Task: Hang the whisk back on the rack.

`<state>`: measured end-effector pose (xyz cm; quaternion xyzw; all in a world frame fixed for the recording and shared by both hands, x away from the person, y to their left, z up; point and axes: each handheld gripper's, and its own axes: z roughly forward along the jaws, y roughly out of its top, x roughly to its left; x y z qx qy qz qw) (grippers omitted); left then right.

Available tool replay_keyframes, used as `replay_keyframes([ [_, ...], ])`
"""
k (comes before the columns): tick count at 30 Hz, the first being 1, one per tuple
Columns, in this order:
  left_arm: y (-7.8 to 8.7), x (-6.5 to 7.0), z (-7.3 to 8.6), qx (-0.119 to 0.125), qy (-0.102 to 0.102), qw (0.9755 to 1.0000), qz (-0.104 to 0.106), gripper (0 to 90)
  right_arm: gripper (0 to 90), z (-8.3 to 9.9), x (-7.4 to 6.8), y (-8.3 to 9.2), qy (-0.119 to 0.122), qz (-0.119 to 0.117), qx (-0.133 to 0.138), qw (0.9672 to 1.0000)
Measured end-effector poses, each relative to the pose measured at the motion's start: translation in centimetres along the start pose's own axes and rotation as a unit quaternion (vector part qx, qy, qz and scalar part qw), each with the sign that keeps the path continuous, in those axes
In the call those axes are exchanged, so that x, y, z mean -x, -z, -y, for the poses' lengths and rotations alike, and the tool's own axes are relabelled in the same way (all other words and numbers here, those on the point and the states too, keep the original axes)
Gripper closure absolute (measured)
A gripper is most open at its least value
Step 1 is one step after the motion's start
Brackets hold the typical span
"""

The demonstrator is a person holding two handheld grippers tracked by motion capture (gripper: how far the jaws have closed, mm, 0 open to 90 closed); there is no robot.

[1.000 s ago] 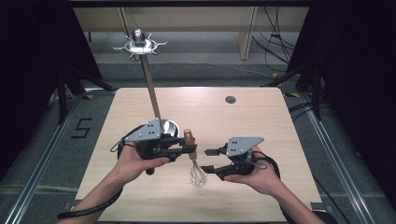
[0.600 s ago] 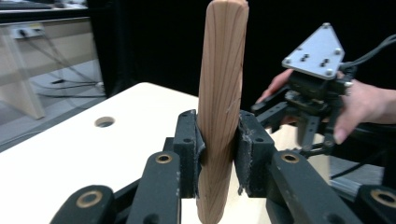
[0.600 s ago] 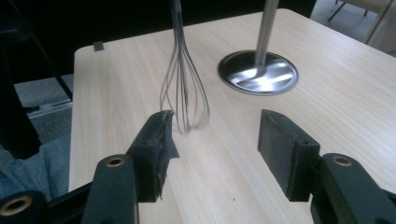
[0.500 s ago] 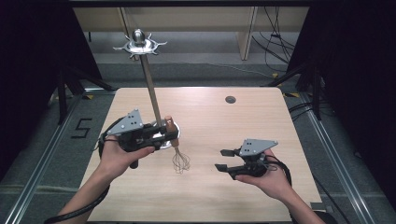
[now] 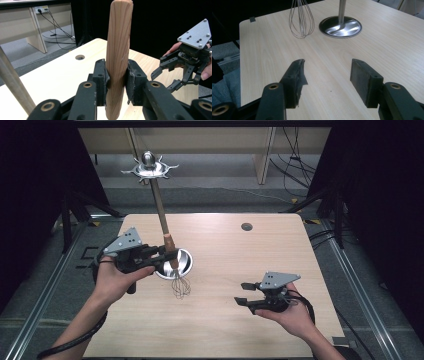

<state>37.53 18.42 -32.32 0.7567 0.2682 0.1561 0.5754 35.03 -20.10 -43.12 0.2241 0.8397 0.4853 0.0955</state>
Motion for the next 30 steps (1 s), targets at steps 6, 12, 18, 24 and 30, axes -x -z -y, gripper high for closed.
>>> replay_keyframes([
  [6, 0.2, -0.4, -0.5, 0.005, 0.007, 0.9999, -0.005, 71.6, 45.3, 0.1, -0.1, -0.2, -0.002, 0.003, 0.003, 1.0],
  [12, -0.1, -0.6, -1.8, 0.006, 0.01, 0.9999, -0.01, 71.6, 44.9, 0.1, -0.1, -0.2, -0.009, 0.003, 0.004, 0.9999],
  [18, -0.9, -0.9, -3.1, 0.013, 0.019, 0.9995, -0.022, 71.6, 44.1, 0.1, 0.1, -0.2, -0.004, 0.004, 0.004, 1.0],
  [24, -1.7, -0.9, -4.0, 0.012, 0.022, 0.9988, -0.042, 71.6, 43.7, 0.1, 0.3, -0.1, 0.001, 0.007, 0.004, 1.0],
  [30, -2.4, -0.9, -4.8, 0.016, 0.036, 0.9964, -0.075, 71.6, 43.6, 0.2, 0.2, -0.2, -0.005, 0.007, 0.006, 0.9999],
])
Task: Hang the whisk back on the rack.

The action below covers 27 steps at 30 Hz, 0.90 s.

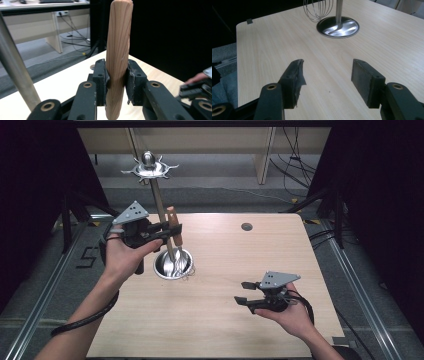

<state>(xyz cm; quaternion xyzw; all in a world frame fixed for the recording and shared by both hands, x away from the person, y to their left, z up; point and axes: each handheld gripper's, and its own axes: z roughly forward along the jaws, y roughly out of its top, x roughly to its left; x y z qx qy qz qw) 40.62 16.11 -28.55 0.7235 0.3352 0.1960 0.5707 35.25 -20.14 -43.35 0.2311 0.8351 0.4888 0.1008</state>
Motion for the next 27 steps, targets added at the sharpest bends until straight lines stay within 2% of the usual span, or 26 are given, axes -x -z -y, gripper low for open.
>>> replay_keyframes([
  [4, -0.6, 0.1, -0.5, 0.003, 0.012, 0.9997, -0.019, 71.6, 43.6, 0.0, -0.1, 0.1, -0.008, 0.007, 0.001, 0.9999],
  [12, -1.1, 0.2, -1.2, 0.007, 0.018, 0.999, -0.04, 71.6, 43.5, 0.2, -0.1, 0.1, -0.012, 0.009, -0.002, 0.9999],
  [13, -1.1, 0.2, -1.3, 0.006, 0.018, 0.9989, -0.042, 71.6, 43.4, 0.2, -0.2, 0.1, -0.019, 0.01, -0.003, 0.9998],
  [15, -1.3, 0.1, -1.6, 0.006, 0.021, 0.9986, -0.049, 71.6, 43.3, 0.2, -0.1, 0.0, -0.009, 0.011, -0.001, 0.9999],
  [27, -1.5, 0.3, -2.9, 0.009, 0.026, 0.9971, -0.071, 71.6, 42.7, 0.2, -0.1, 0.0, -0.011, 0.01, -0.003, 0.9999],
])
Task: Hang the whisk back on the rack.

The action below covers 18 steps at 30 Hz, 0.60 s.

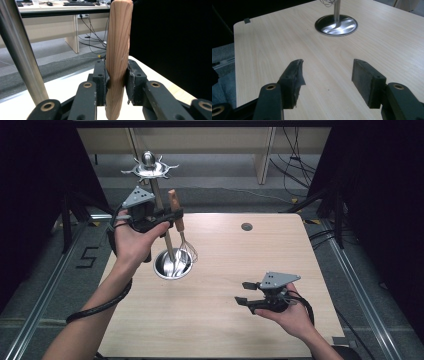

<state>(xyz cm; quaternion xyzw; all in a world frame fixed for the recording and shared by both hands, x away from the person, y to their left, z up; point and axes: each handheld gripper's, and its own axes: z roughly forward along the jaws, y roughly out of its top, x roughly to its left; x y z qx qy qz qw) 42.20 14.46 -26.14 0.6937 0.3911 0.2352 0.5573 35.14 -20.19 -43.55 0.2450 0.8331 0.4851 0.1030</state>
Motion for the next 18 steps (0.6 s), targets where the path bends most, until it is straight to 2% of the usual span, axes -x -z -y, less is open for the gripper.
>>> replay_keyframes([
  [1, 0.0, 0.1, -0.2, 0.001, 0.001, 1.0, 0.0, 71.6, 42.7, 0.0, -0.2, 0.0, -0.008, -0.002, -0.002, 1.0],
  [2, 0.0, 0.1, -0.3, 0.002, 0.001, 1.0, 0.0, 71.6, 42.7, 0.0, -0.1, 0.0, -0.001, -0.004, -0.002, 1.0],
  [5, -0.1, 0.1, -0.8, 0.0, 0.003, 1.0, -0.004, 71.6, 42.6, 0.0, -0.2, 0.0, -0.008, -0.002, 0.0, 1.0],
  [6, -0.1, 0.1, -1.0, -0.001, 0.004, 1.0, -0.005, 71.6, 42.6, 0.0, 0.0, 0.0, 0.001, 0.0, 0.001, 1.0],
  [13, -0.4, -0.1, -2.0, -0.001, 0.009, 0.9998, -0.017, 71.6, 42.4, 0.0, 0.0, 0.0, 0.0, 0.0, 0.001, 1.0],
  [18, -0.3, 0.1, -2.5, -0.001, 0.004, 0.9998, -0.02, 71.6, 42.2, 0.0, 0.1, 0.0, 0.005, -0.004, 0.0, 1.0],
])
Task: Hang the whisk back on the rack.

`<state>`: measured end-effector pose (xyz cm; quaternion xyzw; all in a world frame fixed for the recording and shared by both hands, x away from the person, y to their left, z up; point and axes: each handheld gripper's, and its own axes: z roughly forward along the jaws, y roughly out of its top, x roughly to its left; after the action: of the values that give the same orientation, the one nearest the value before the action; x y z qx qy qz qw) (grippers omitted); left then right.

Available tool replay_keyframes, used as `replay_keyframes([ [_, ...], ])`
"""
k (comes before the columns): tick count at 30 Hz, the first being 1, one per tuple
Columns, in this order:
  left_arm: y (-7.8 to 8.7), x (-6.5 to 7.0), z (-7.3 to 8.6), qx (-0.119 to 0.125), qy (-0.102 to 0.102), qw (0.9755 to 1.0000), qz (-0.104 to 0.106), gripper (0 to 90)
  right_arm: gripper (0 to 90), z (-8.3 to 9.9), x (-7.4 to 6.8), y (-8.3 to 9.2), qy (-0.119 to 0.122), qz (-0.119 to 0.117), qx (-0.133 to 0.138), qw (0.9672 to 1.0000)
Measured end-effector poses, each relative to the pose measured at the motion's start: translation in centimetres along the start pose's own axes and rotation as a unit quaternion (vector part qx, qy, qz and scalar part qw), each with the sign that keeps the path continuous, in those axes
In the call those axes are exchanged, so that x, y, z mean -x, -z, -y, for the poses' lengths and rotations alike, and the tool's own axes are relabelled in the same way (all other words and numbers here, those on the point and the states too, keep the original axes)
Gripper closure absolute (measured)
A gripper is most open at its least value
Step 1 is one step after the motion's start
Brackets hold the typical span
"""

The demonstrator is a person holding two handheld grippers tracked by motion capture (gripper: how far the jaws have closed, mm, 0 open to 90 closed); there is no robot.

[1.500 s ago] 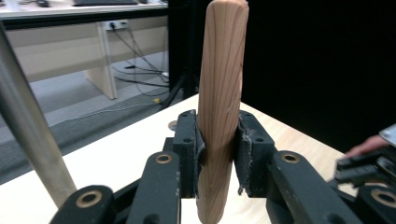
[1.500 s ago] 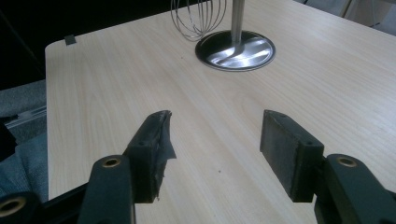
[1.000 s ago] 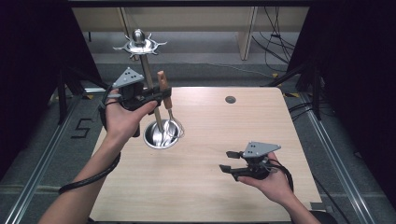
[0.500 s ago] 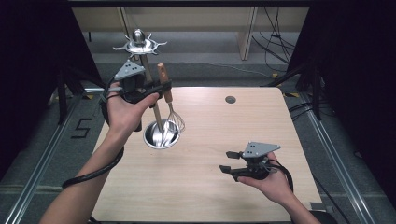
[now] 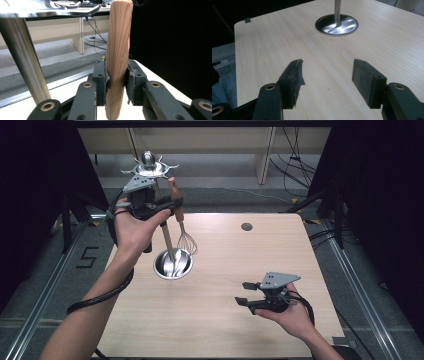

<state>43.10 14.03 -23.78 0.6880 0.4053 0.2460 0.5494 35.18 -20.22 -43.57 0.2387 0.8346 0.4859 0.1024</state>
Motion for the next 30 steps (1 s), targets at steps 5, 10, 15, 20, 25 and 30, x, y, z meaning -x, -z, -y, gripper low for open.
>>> replay_keyframes([
  [5, 0.1, -0.1, -0.3, 0.006, 0.005, 1.0, 0.001, 71.6, 42.0, 0.0, -0.1, 0.0, 0.001, 0.002, 0.001, 1.0],
  [10, -0.1, -0.2, -0.4, 0.002, 0.007, 1.0, -0.002, 71.6, 41.6, 0.0, 0.0, 0.0, 0.0, -0.001, -0.002, 1.0],
  [15, -0.3, -0.5, -0.5, -0.001, 0.01, 0.9999, -0.005, 71.5, 41.5, 0.1, 0.0, 0.0, 0.003, -0.002, -0.007, 1.0],
  [20, -0.4, -0.6, -0.6, -0.002, 0.013, 0.9999, -0.007, 71.6, 41.4, 0.0, 0.0, 0.0, 0.004, -0.002, -0.008, 1.0],
  [25, -0.4, -0.9, -0.7, -0.003, 0.015, 0.9998, -0.014, 71.5, 41.4, 0.1, 0.0, 0.0, 0.001, -0.003, -0.009, 1.0],
  [30, -0.5, -1.2, -0.7, -0.003, 0.018, 0.9997, -0.018, 71.6, 41.1, 0.0, 0.0, -0.1, 0.007, 0.001, -0.006, 1.0],
])
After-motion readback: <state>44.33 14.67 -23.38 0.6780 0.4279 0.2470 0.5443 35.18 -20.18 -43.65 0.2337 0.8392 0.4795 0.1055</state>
